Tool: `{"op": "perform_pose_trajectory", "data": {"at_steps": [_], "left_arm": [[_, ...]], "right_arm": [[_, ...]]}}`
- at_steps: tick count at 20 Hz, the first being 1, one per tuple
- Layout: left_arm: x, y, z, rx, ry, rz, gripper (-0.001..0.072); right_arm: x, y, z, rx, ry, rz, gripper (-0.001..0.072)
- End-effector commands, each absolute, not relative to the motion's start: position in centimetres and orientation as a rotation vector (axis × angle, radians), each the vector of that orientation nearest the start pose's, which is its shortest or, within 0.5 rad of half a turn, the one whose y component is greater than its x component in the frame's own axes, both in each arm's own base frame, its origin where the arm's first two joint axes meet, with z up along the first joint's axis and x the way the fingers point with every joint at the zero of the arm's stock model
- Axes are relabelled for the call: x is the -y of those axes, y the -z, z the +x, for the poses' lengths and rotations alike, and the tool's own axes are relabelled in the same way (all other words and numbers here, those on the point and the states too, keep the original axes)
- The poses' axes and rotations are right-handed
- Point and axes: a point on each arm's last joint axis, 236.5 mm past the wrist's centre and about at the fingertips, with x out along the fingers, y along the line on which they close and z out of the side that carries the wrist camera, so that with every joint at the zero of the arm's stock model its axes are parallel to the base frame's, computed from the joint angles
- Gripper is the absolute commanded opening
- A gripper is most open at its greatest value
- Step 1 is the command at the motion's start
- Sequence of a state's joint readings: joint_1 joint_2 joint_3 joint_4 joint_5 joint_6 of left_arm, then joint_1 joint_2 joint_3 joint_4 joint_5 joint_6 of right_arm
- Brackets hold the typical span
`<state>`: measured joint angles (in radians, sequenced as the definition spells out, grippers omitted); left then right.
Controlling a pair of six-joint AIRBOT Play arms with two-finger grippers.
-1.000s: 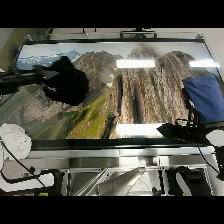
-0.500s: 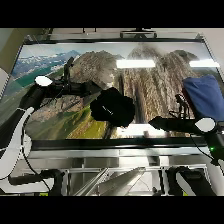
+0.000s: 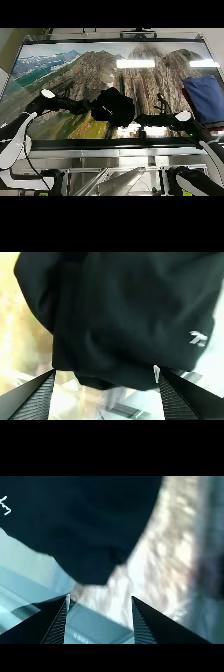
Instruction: Fold the shirts.
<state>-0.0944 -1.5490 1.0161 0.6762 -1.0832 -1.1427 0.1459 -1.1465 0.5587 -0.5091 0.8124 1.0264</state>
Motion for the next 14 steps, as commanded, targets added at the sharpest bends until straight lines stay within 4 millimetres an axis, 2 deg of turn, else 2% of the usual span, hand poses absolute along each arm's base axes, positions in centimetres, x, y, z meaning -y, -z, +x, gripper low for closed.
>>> {"op": "perform_pose_trajectory", "data": {"at_steps": [1, 4, 6, 7, 8, 9, 10, 11, 14], "left_arm": [[20.9, 9.1, 35.7, -1.431, 0.634, -0.554, 0.071], [22.8, 9.4, 36.3, -1.463, 0.695, -0.53, 0.0691], [24.1, 9.1, 36.4, -1.474, 0.74, -0.504, 0.0687], [24.5, 9.0, 36.7, -1.469, 0.751, -0.493, 0.0523], [24.4, 8.7, 37.2, -1.455, 0.752, -0.484, 0.0371], [24.5, 8.5, 37.7, -1.441, 0.752, -0.483, 0.0252], [24.5, 8.1, 38.0, -1.431, 0.757, -0.479, 0.0101], [24.4, 7.7, 38.3, -1.427, 0.762, -0.483, 0.0002], [24.0, 5.5, 38.4, -1.435, 0.817, -0.49, 0.0002]], "right_arm": [[-23.2, 8.5, 30.6, -1.229, -0.608, 0.59, 0.0441], [-24.8, 10.4, 31.8, -1.277, -0.622, 0.576, 0.044], [-25.2, 10.6, 32.7, -1.277, -0.628, 0.575, 0.0438], [-25.3, 10.5, 33.3, -1.268, -0.627, 0.572, 0.0435], [-25.4, 10.3, 33.8, -1.256, -0.63, 0.568, 0.0329], [-25.4, 10.0, 34.1, -1.247, -0.635, 0.556, 0.0163], [-25.4, 9.8, 34.4, -1.24, -0.641, 0.548, 0.0037], [-25.3, 9.5, 34.7, -1.235, -0.645, 0.552, 0.0021], [-24.6, 7.8, 35.9, -1.197, -0.655, 0.56, 0.0019]]}}
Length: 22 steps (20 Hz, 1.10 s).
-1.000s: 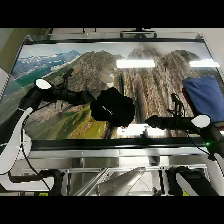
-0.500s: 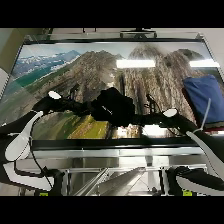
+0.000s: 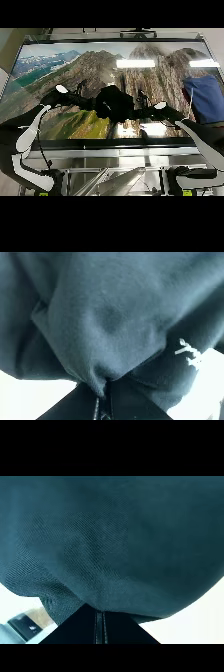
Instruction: Fold the shirts.
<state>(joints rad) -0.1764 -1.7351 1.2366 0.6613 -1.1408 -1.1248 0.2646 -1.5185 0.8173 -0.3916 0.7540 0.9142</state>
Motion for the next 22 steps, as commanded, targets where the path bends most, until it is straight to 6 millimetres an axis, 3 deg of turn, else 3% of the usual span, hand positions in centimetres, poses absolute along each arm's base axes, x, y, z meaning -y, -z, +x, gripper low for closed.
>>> {"op": "perform_pose_trajectory", "data": {"at_steps": [1, 3, 4, 6, 8, 11, 13, 15, 17, 19, 22], "left_arm": [[24.0, 4.5, 38.3, -1.431, 0.839, -0.485, 0.0002], [24.2, 1.6, 38.5, -1.386, 0.88, -0.458, 0.0002], [24.3, -0.8, 38.6, -1.343, 0.906, -0.435, 0.0001], [24.7, -7.0, 38.6, -1.234, 0.964, -0.38, 0.0002], [25.0, -14.7, 37.4, -1.09, 1.037, -0.296, 0.0002], [25.6, -25.9, 34.4, -0.84, 1.089, -0.191, 0.0003], [25.8, -32.1, 31.6, -0.678, 1.117, -0.121, 0.0005], [25.2, -35.0, 29.9, -0.592, 1.085, -0.044, 0.0022], [24.0, -34.3, 30.3, -0.595, 0.996, 0.022, 0.0022], [23.3, -31.5, 31.9, -0.648, 0.934, 0.024, 0.0023], [23.7, -23.6, 35.6, -0.803, 0.884, -0.031, 0.0023]], "right_arm": [[-24.4, 6.7, 36.3, -1.174, -0.666, 0.565, 0.0018], [-24.1, 2.9, 37.1, -1.107, -0.713, 0.57, 0.0018], [-24.0, -0.1, 37.6, -1.047, -0.746, 0.562, 0.0017], [-23.6, -7.8, 38.7, -0.878, -0.806, 0.526, 0.0017], [-23.1, -17.7, 38.4, -0.663, -0.863, 0.47, 0.0017], [-22.6, -30.2, 34.8, -0.374, -0.93, 0.367, 0.0017], [-22.3, -34.9, 31.7, -0.263, -0.958, 0.329, 0.0017], [-22.0, -36.1, 30.1, -0.235, -0.955, 0.31, 0.0017], [-21.7, -34.0, 30.6, -0.321, -0.918, 0.304, 0.0018], [-21.3, -29.8, 32.7, -0.444, -0.86, 0.312, 0.0018], [-21.7, -22.0, 36.4, -0.642, -0.818, 0.371, 0.0018]]}}
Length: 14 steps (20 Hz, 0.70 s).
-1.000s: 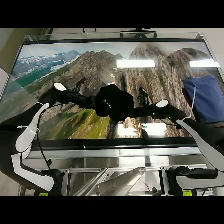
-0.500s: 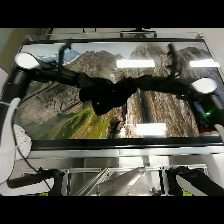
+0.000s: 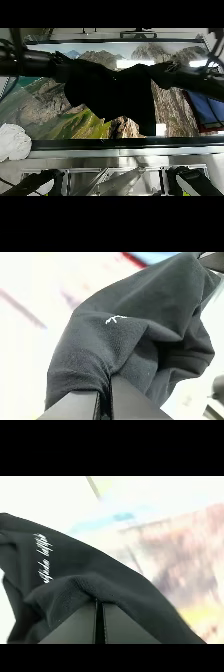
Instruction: Fold the shirts.
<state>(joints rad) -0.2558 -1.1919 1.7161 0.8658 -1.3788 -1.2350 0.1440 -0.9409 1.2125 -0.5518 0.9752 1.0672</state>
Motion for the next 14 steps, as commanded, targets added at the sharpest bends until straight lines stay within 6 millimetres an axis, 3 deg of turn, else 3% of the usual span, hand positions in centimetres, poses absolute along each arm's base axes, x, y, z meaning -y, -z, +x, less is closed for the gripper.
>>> {"op": "perform_pose_trajectory", "data": {"at_steps": [1, 4, 6, 7, 8, 9, 11, 13, 14], "left_arm": [[23.8, -20.6, 36.9, -0.854, 0.871, -0.043, 0.0024], [22.7, -11.9, 40.9, -1.003, 0.802, -0.098, 0.0031], [20.2, -7.7, 43.6, -1.086, 0.737, -0.154, 0.0032], [18.6, -6.1, 44.6, -1.125, 0.71, -0.178, 0.0104], [17.1, -5.1, 45.3, -1.164, 0.693, -0.201, 0.0405], [15.6, -4.2, 45.5, -1.21, 0.684, -0.224, 0.0701], [13.2, -2.7, 45.0, -1.319, 0.674, -0.281, 0.0703], [12.4, -1.6, 43.9, -1.393, 0.693, -0.332, 0.0702], [13.1, -1.3, 43.3, -1.41, 0.719, -0.373, 0.0702]], "right_arm": [[-21.8, -19.2, 37.9, -0.702, -0.795, 0.387, 0.0018], [-21.2, -11.3, 44.2, -0.769, -0.678, 0.409, 0.0018], [-20.0, -8.2, 48.1, -0.753, -0.573, 0.474, 0.0033], [-19.6, -7.4, 49.1, -0.759, -0.554, 0.483, 0.0246], [-19.2, -7.0, 49.4, -0.771, -0.556, 0.483, 0.0502], [-18.6, -7.0, 49.3, -0.782, -0.557, 0.471, 0.0487], [-16.2, -6.6, 47.8, -0.852, -0.562, 0.438, 0.0383], [-12.7, -5.1, 44.8, -1.0, -0.53, 0.442, 0.0384], [-10.9, -4.1, 43.2, -1.073, -0.499, 0.459, 0.0383]]}}
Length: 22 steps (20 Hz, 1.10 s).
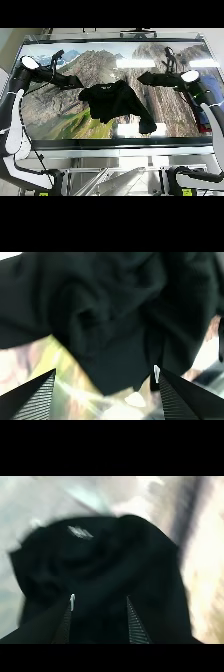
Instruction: Fold the shirts.
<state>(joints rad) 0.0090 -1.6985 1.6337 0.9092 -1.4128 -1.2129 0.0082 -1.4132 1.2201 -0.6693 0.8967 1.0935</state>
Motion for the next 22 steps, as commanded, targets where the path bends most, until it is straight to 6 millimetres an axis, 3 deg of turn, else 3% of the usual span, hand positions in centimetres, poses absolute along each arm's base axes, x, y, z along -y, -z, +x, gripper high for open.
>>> {"op": "perform_pose_trajectory", "data": {"at_steps": [1, 4, 8, 9, 10, 11, 14, 18, 20, 21, 22], "left_arm": [[14.6, -1.2, 42.6, -1.413, 0.772, -0.412, 0.0702], [20.4, -0.9, 40.6, -1.402, 0.921, -0.475, 0.0701], [27.2, 1.7, 39.9, -1.353, 0.919, -0.365, 0.0701], [28.6, 2.0, 39.5, -1.345, 0.928, -0.337, 0.0701], [29.9, 2.3, 38.9, -1.339, 0.939, -0.294, 0.0701], [30.7, 2.8, 38.5, -1.334, 0.94, -0.25, 0.0701], [31.8, 4.4, 37.6, -1.323, 0.924, -0.1, 0.0701], [34.3, 4.5, 37.4, -1.274, 0.933, -0.074, 0.0701], [35.3, 5.7, 37.0, -1.283, 0.932, -0.067, 0.07], [35.5, 6.7, 36.9, -1.303, 0.919, -0.077, 0.07], [35.6, 7.7, 36.8, -1.322, 0.91, -0.079, 0.0673]], "right_arm": [[-9.4, -2.9, 41.5, -1.145, -0.463, 0.482, 0.0384], [-6.4, 1.1, 35.5, -1.303, -0.369, 0.584, 0.0384], [-5.0, 5.9, 28.6, -1.396, -0.26, 0.707, 0.0401], [-5.2, 6.9, 27.3, -1.416, -0.253, 0.72, 0.0425], [-5.5, 7.7, 26.4, -1.436, -0.25, 0.729, 0.0549], [-6.1, 8.3, 25.5, -1.459, -0.254, 0.738, 0.061], [-7.6, 9.8, 24.3, -1.488, -0.279, 0.693, 0.0607], [-8.4, 10.2, 25.3, -1.447, -0.284, 0.634, 0.0605], [-8.6, 10.1, 26.1, -1.419, -0.279, 0.637, 0.06], [-8.9, 9.9, 26.4, -1.4, -0.293, 0.646, 0.0542], [-9.3, 9.5, 26.8, -1.378, -0.318, 0.648, 0.0387]]}}
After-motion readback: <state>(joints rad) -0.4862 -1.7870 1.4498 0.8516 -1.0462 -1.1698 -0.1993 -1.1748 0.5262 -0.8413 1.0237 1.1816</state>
